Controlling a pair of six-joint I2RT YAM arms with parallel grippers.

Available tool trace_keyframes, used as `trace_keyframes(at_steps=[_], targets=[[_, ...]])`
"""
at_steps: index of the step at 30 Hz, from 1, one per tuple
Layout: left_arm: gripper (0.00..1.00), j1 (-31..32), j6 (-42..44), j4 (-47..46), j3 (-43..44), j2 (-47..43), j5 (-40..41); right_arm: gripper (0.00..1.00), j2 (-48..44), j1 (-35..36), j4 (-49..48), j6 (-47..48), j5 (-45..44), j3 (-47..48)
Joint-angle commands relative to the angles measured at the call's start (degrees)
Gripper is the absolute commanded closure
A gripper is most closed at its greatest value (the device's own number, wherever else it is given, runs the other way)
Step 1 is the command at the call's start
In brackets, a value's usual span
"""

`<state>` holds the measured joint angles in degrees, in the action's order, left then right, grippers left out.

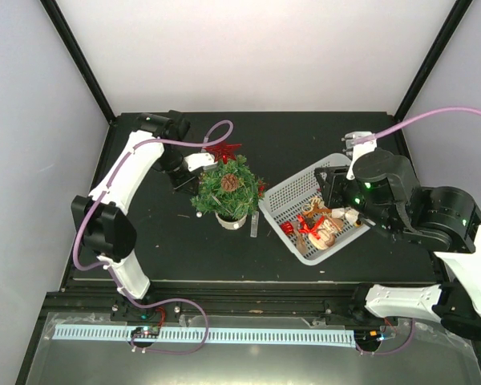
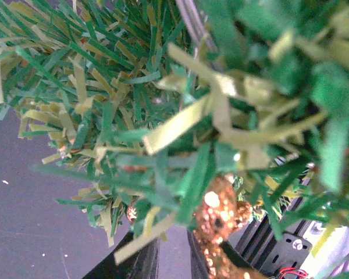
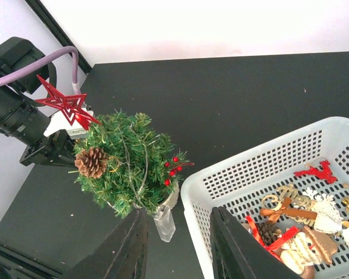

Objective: Decorate the small christmas tree

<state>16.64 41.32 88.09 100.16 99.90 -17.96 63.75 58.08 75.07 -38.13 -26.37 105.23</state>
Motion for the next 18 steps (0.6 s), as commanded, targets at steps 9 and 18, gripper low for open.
trace_keyframes(at_steps=[9,18], targets=[[0.71,0.4,-1.4,1.0,1.5,-0.9,0.8,0.67,-2.3,-0.3,-0.5,-1.7,-1.3,-2.4],[0.61,0.3,-1.6,1.0,0.3,-3.0,1.5,0.66,-2.8,-0.3,-1.0,-1.7,-1.2,-2.9]])
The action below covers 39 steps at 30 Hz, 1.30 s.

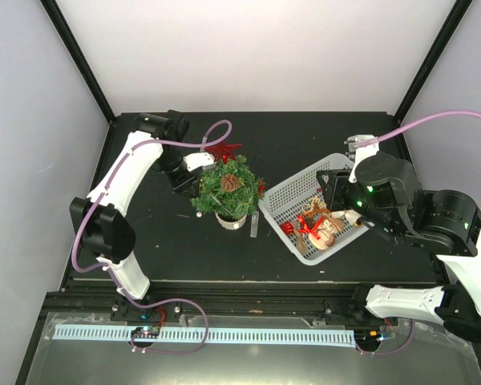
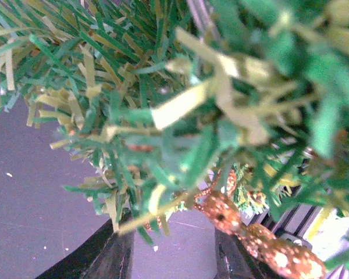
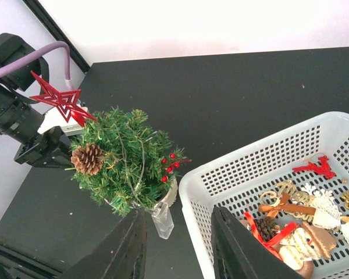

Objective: Decorate the small christmas tree

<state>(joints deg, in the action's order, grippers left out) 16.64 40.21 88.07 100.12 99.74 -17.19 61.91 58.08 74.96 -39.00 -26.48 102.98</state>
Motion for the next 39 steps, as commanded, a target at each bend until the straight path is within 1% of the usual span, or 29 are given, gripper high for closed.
trace_keyframes(at_steps=[1,15,18,22,28,33,39], targets=[[0.6,0.3,-0.5,1.0,0.2,-3.0,0.8,0.66,-1.0,-0.3,-0.9,-0.9,-1.0,-0.7],[0.55,-1.3,0.1,1.0,-2.0,-6.0,3.3,0.65,-3.0,-0.2,-0.9,-2.6,-0.8,-2.4],[0.54,-2.4,0.4,1.0,-0.8,-6.2,3.3,0.65,-3.4,-0.3,-1.0,-3.0,-0.9,-2.8],[0.54,-3.2,-1.1,1.0,2.8,-5.3,0.5,0.65,-3.8,-0.3,-1.2,-3.3,-0.9,-3.2],[0.55,-3.0,-3.0,0.9,5.2,-3.0,-5.5,0.65,-4.1,-0.3,-1.2,-3.7,-0.9,-3.6],[0.55,-2.7,-4.2,0.9,6.8,-0.6,-7.5,0.65,-4.2,-0.3,-0.9,-4.1,-1.0,-3.7],[0.56,-2.5,-3.8,0.8,6.9,1.7,-7.8,0.64,-4.7,-0.3,-0.8,-4.6,-1.2,-3.9]])
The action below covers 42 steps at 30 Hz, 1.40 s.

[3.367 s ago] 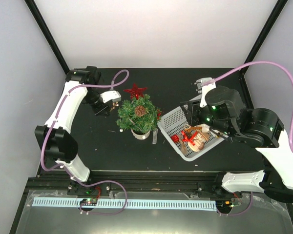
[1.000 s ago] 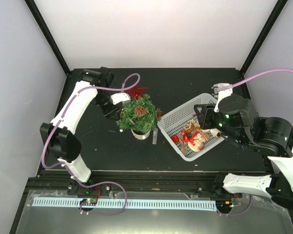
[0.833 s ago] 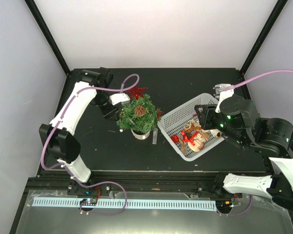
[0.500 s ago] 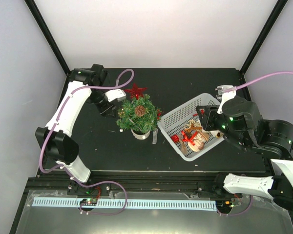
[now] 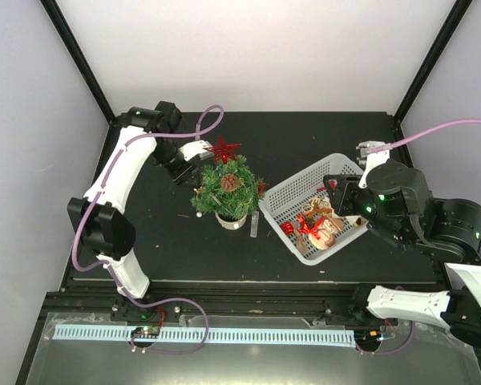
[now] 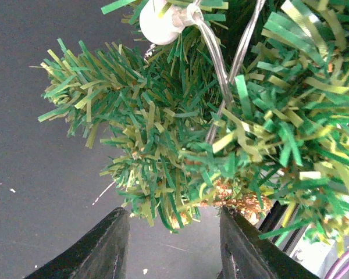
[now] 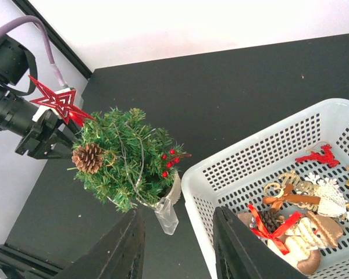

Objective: Decorate the small christmas tree

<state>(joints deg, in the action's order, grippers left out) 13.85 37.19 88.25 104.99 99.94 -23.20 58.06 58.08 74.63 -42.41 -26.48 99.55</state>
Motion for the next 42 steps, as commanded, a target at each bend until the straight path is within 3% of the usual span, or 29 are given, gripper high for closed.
trace_keyframes(at_steps=[1,23,34,39,42], targets=[[0.56,0.3,-0.9,0.6,2.1,1.8,-1.9,0.64,-0.8,-0.3,-0.4,-1.2,-1.3,-0.5],[0.52,-1.9,0.8,0.8,0.9,-2.5,3.5,0.59,0.9,-0.3,0.0,0.7,-2.3,0.4],[0.5,-4.5,1.9,0.8,-0.2,-3.6,1.1,0.56,2.0,-0.3,0.0,1.5,-2.1,-0.1],[0.49,-6.2,5.7,0.9,-4.7,-5.8,1.8,0.55,2.4,-0.3,0.5,1.3,-2.1,-0.4],[0.54,-6.6,8.0,0.7,-9.8,-7.7,3.4,0.55,2.3,-0.3,0.6,1.0,-2.3,-0.5]])
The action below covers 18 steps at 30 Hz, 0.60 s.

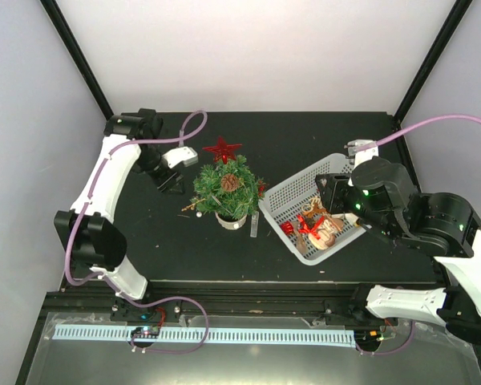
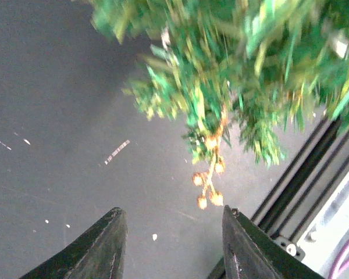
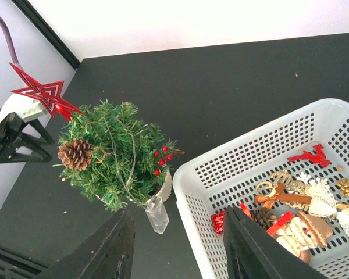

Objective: Decorate the small christmas tree

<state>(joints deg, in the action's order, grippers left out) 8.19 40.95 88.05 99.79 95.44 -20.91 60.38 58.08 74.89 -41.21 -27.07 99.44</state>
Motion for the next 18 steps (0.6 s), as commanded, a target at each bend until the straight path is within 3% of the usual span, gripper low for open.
trace_keyframes(at_steps=[1,11,18], targets=[[0.55,-1.7,4.7,1.0,-6.2,-3.9,1.2,0.55,0.0,-0.3,0.5,-0.2,-1.7,-0.3],[0.59,-6.2,11.9,1.1,-20.1,-14.9,-0.4,0.55,-0.9,-0.3,0.2,-1.2,-1.8,-2.2],[0.64,-6.2,11.1,0.0,-23.7,-14.0,-2.8,0.55,-0.1,-0.3,-0.6,-0.4,-1.2,-2.1]])
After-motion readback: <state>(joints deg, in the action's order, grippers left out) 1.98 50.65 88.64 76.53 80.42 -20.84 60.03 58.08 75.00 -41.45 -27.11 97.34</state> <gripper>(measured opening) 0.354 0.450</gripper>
